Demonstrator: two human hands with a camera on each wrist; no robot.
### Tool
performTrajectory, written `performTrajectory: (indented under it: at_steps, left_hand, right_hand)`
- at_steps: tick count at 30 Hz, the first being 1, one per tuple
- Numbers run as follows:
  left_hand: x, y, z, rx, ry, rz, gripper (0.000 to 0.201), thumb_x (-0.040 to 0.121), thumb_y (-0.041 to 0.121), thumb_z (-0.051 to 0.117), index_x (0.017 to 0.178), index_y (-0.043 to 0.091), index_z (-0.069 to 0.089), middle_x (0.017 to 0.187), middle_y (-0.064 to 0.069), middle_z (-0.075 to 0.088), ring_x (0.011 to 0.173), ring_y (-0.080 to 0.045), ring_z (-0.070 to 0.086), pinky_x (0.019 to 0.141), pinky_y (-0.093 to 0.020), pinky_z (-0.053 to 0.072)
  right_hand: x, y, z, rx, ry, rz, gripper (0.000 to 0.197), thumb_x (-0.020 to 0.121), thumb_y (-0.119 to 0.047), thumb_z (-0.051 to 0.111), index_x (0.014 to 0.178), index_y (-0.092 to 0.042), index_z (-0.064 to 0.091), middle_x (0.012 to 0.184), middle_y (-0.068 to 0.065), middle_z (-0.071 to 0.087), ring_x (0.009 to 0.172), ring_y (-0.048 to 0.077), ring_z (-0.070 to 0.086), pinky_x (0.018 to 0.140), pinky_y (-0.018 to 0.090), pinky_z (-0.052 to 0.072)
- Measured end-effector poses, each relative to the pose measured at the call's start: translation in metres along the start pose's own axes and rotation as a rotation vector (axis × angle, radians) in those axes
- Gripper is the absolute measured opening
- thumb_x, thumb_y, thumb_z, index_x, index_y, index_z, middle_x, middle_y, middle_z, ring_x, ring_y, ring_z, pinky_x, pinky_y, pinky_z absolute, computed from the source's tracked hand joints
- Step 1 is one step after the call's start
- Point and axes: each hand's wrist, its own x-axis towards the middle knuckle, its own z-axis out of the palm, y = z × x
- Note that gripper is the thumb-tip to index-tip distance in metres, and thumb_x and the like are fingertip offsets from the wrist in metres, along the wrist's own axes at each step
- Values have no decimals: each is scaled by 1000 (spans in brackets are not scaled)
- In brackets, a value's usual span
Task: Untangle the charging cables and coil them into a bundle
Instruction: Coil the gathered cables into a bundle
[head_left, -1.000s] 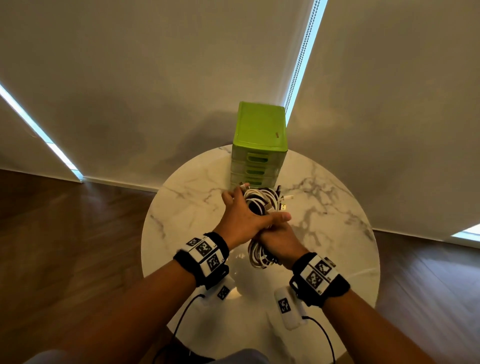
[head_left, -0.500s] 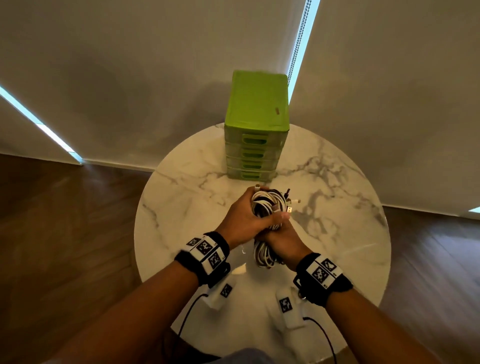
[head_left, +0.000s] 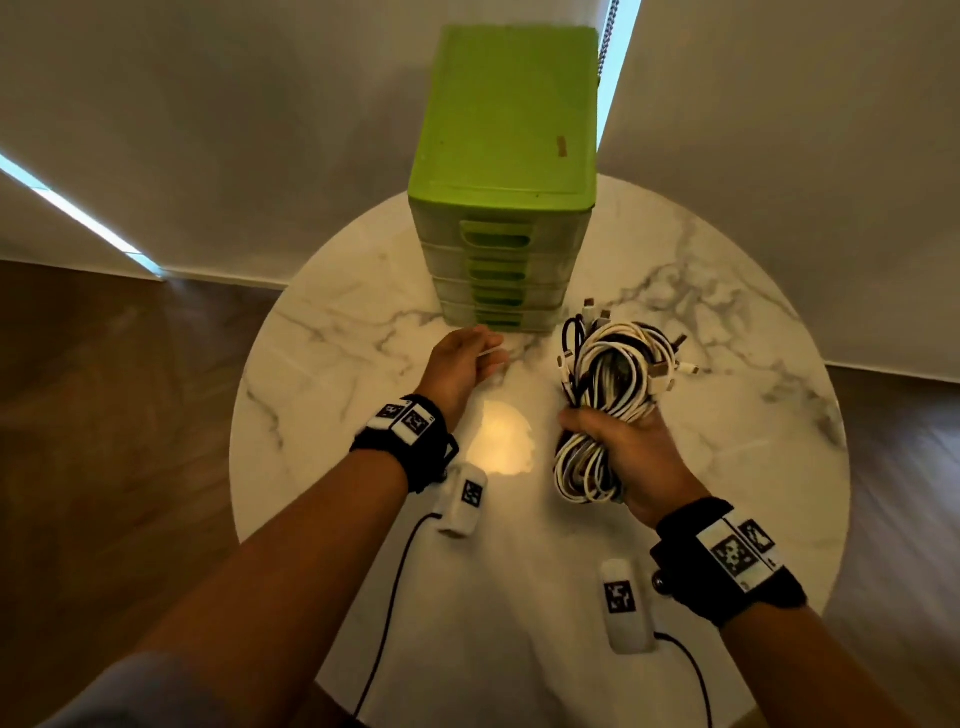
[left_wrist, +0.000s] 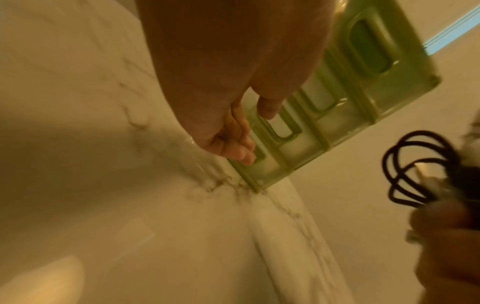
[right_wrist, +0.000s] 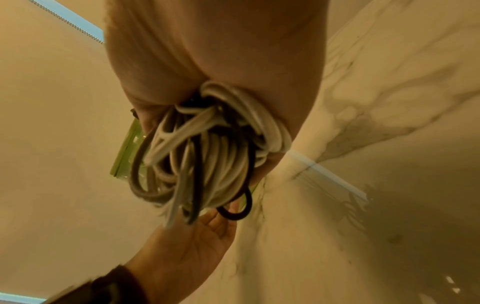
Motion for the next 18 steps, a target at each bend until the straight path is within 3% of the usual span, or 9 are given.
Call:
performTrajectory:
  at_steps: [2,5,7,10,14,18]
  left_hand:
    - [14,-3,8,-6,12,-29,16,106,20,48,111,8,58,105,-8,66,87,-18,67,77,-29,55]
    - [23,-2,18,-42,19,-68,20,108,24,45,108,9,59,102,-6,66,81,-16,66,64,-22,47]
    - [24,0,22,-97,30,-83,21,108,25,44,106,12,61,99,-3,69,81,-15,67,60,-20,46]
    - [23,2,26,-154,53,-80,24,107,25,47,98,10,64,83,-2,70,68,-12,66,53,-19,46]
    - [16,-12,20,-84,53,-73,28,107,27,46,97,8,64,83,-7,67,66,-16,57,56,-24,38]
    - [-12,-35,1,-30,26,-81,34,107,32,46,98,9,69,72,-3,64,62,-17,54,57,-27,39]
  right_hand:
    - [1,6,-4,17,-22,6,41,75,2,78,112,-13,70,93,5,75,82,18,72,70,31,57]
    - [2,13,-10,-10,-43,12,53,65,-11,79,117,-12,69,99,7,75,91,23,71,76,35,58]
    - [1,17,-14,-25,-47,9,50,69,-6,81,117,-11,69,99,6,75,93,23,70,81,38,57]
    - [-1,20,-20,-38,-34,33,44,70,-3,82,112,-9,70,92,6,74,87,24,71,82,43,57]
    - [-6,20,-25,-69,-45,53,36,75,1,79,109,-5,69,88,8,73,85,27,70,82,44,58]
    - [-18,20,-22,-88,-25,99,30,77,2,77,105,-5,71,86,8,74,83,25,71,81,42,57]
